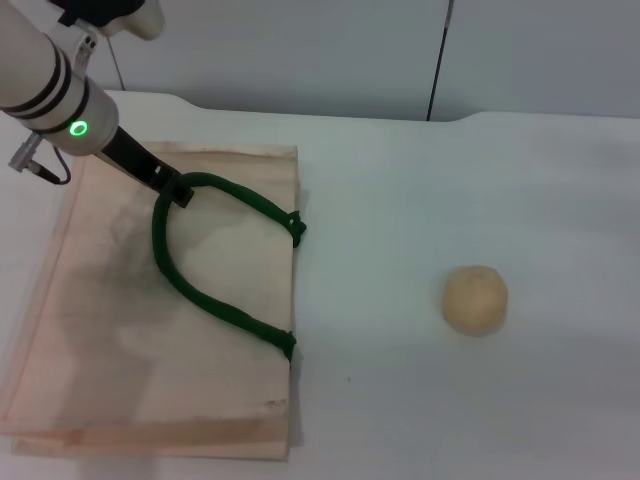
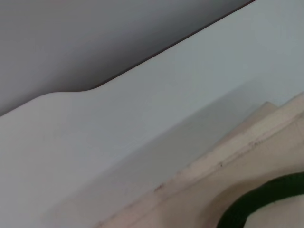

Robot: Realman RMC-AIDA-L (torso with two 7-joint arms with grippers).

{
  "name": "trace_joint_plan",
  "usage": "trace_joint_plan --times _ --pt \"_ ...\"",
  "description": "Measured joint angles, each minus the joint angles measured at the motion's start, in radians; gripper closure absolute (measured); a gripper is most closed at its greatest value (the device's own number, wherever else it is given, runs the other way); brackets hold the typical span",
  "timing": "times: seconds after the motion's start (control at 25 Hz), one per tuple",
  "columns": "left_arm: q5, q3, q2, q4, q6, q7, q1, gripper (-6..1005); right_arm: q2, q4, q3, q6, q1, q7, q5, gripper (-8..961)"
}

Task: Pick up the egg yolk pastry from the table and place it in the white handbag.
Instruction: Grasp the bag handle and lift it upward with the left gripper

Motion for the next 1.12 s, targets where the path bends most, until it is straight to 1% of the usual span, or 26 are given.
trace_joint_plan --times 0.36,0.68,0.92,1.12 --pt "0.0 0.002 -0.001 -0.006 0.009 0.004 0.0 431 0.001 0.0 0.0 0.01 -0.001 0.0 0.0 286" --pt "0.0 0.002 -0.001 -0.023 0.016 0.006 -0.001 477 0.002 0.0 0.0 0.032 -0.002 0.001 0.0 286" --pt "0.0 0.002 -0.002 -0.04 0.033 0.008 -0.004 474 0.003 0.0 0.0 0.037 -0.004 0.001 0.0 286" --pt "0.0 0.009 -0.002 -0.04 0.039 0.013 -0.002 541 0.003 0.0 0.0 0.037 -0.004 0.001 0.0 286"
